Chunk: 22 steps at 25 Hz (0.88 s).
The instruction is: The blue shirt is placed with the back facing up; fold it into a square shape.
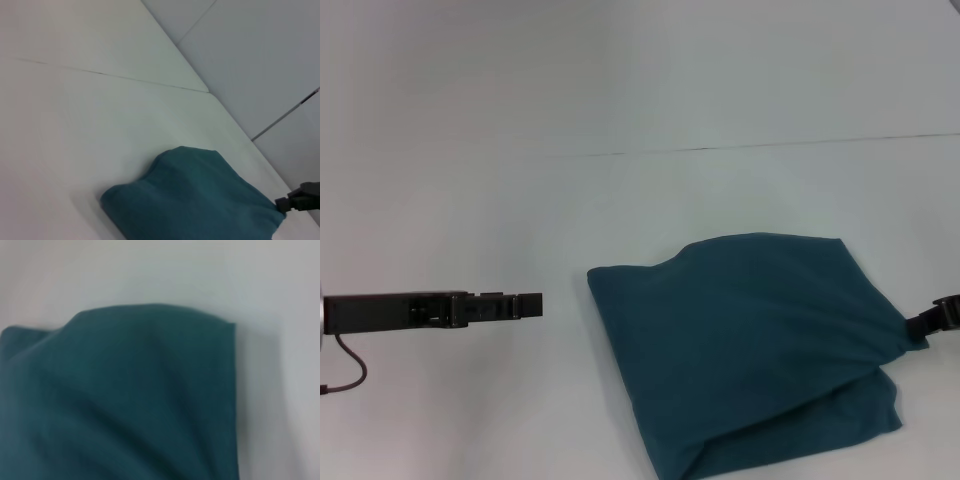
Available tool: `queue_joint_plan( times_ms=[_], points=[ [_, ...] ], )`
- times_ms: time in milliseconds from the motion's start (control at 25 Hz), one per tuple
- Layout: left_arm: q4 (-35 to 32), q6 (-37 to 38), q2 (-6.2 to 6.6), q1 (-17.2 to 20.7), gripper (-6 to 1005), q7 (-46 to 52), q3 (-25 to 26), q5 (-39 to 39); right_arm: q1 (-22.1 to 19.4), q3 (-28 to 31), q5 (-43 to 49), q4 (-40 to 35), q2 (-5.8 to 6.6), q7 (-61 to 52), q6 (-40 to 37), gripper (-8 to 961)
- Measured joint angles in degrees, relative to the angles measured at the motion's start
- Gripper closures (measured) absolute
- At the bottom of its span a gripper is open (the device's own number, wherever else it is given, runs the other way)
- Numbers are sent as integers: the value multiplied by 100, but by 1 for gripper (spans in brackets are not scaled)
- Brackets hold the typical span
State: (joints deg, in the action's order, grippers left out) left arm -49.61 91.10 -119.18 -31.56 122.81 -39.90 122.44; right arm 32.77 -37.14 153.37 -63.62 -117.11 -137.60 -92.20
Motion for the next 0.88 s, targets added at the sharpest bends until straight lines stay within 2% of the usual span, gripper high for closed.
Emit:
queue_joint_plan(
  times_ms=[240,360,480,600,880],
  points=[
    [0,-18,0,0,64,-3,0,49,-95,199,-218,-551,6,153,-659,929],
    [-1,-62,0,-3,64,-3,0,73,-153,283,-278,-688,56,166,-798,928],
    [1,-123,0,-4,64,-3,0,83,-203,266,-227,-584,133,171,-771,928],
    [8,-214,7,-18,64,3,0,159,-232,224,-176,-382,156,215,-687,918],
    [71,-304,13,-127,64,83,-17,379,-236,217,168,-179,91,363,-559,896]
  ],
)
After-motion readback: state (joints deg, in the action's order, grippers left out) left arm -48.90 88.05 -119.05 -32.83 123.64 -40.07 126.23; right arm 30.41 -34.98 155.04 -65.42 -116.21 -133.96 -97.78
